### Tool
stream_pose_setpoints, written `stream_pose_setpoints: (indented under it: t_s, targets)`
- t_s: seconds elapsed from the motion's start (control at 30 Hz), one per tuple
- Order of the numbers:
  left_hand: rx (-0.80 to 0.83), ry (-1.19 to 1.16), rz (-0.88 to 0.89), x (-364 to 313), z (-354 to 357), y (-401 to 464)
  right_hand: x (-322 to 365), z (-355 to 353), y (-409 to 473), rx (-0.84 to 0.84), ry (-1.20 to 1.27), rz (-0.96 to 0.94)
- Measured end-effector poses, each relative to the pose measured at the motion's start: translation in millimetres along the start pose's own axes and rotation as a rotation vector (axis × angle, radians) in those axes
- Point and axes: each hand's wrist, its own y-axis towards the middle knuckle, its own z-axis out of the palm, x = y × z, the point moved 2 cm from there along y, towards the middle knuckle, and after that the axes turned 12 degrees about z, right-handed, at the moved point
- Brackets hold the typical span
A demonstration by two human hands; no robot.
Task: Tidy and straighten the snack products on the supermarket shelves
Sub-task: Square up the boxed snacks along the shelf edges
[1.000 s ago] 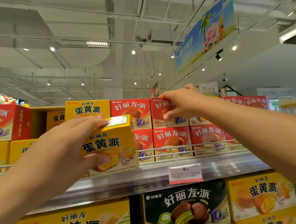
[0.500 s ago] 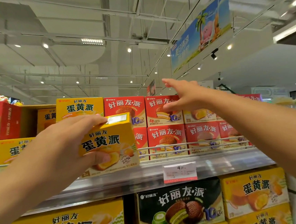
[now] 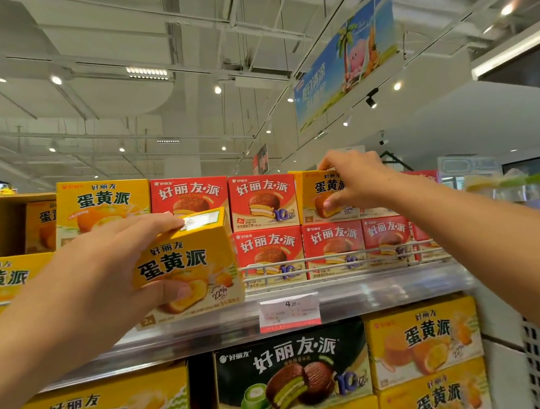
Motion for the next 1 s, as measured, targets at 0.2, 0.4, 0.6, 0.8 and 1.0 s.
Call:
stream_pose_setpoints:
  t_s: [0.2, 0.4, 0.6, 0.8, 1.0]
  targets:
    - [0.009, -0.007, -0.005, -15.9, 3.9, 3.2, -12.8, -8.9, -20.3, -0.116, 0.076, -0.062]
    - [-0.003, 0.008, -0.021, -28.7, -2.6, 5.0, -18.0, -33.5, -63.5, -0.376, 0.183, -0.235]
    - [-0.002, 0.020, -0.044, -22.6, -23.0, -16.5, 32.7, -23.2, -119.0, -0.177, 0.348, -0.328]
    - [0.029, 0.014, -0.081, 15.9, -60.9, -74.8, 114.2, -11.8, -159.7, -0.127, 0.478, -0.451]
    - [0.045, 0.044, -0.149, 69.2, -136.7, -153.4, 228.5, 6.1, -191.3, -0.112, 0.536, -0.479]
